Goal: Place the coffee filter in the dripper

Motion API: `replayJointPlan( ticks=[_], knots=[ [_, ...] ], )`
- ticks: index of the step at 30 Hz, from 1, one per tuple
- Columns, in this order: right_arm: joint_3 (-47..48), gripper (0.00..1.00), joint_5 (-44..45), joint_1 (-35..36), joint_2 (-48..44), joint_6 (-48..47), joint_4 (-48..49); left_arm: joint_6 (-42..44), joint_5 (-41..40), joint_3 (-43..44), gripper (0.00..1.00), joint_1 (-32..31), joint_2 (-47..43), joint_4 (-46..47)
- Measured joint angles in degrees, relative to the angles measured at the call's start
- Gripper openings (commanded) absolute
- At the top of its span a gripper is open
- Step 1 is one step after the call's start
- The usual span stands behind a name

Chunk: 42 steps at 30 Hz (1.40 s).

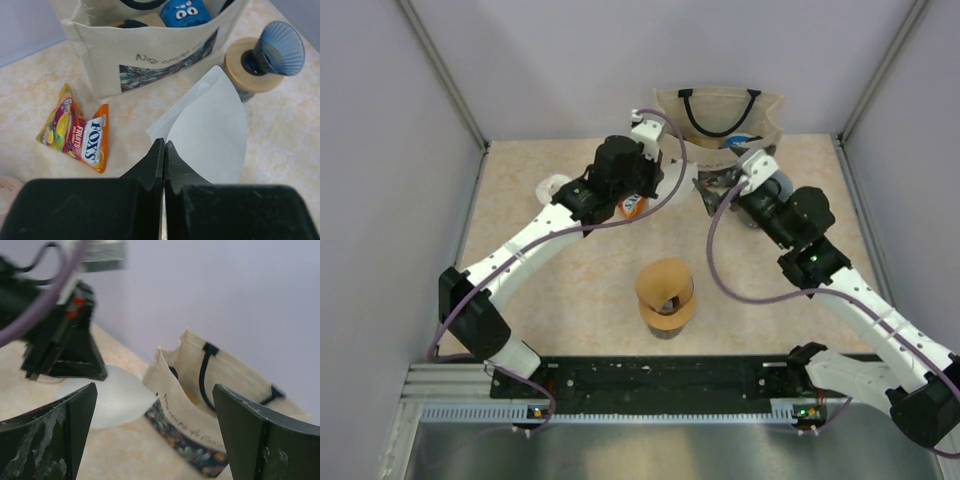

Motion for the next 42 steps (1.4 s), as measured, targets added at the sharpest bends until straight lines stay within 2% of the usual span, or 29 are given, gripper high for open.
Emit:
replayJointPlan(
  ticks=[4, 7, 10, 14, 16, 19, 23, 28, 36, 42],
  knots=[
    [1.36, 0.99, 16.11, -0.02, 0.74, 23.34, -2.27, -1.75, -5.18, -1.11, 0.0, -0.28, -0.72, 2.43],
    [1.29, 0.93, 21.35, -0.02, 0.74, 35.85, -4.02, -3.54, -8.17, -2.34, 0.0, -0.59, -1.4, 4.33],
    [0.48, 0.93, 23.89, -0.02, 0.83, 44.74, -3.23, -6.05, -9.99, -3.19, 0.0, -0.9, -1.81, 6.34],
    [0.72, 0.93, 24.61, -0.02, 3.76, 51.43, -2.62, -8.72, -11.26, -3.52, 0.0, -1.42, -1.88, 8.96],
    [1.18, 0.92, 24.26, -0.02, 6.64, 53.64, -2.69, -9.77, -11.72, -3.52, 0.0, -1.84, -1.88, 10.38],
    [2.38, 0.84, 23.61, -0.02, 10.8, 55.63, -3.98, -10.95, -12.52, -3.52, 0.0, -2.47, -1.88, 11.54],
    [3.28, 0.69, 22.73, -0.02, 14.64, 57.27, -5.18, -11.67, -13.62, -3.52, 0.0, -3.04, -1.88, 12.26],
    [3.28, 0.49, 23.93, -0.02, 15.19, 57.59, -5.46, -12.15, -14.49, -3.93, 0.0, -3.21, -2.01, 13.35],
    [3.32, 0.4, 24.68, -0.02, 15.47, 57.51, -5.03, -12.57, -12.66, -6.47, 0.0, -3.23, -3.37, 15.06],
    [4.42, 0.21, 23.69, -0.02, 17.94, 57.61, -5.09, -12.68, -11.13, -7.67, 0.0, -3.26, -4.02, 16.44]
  ],
)
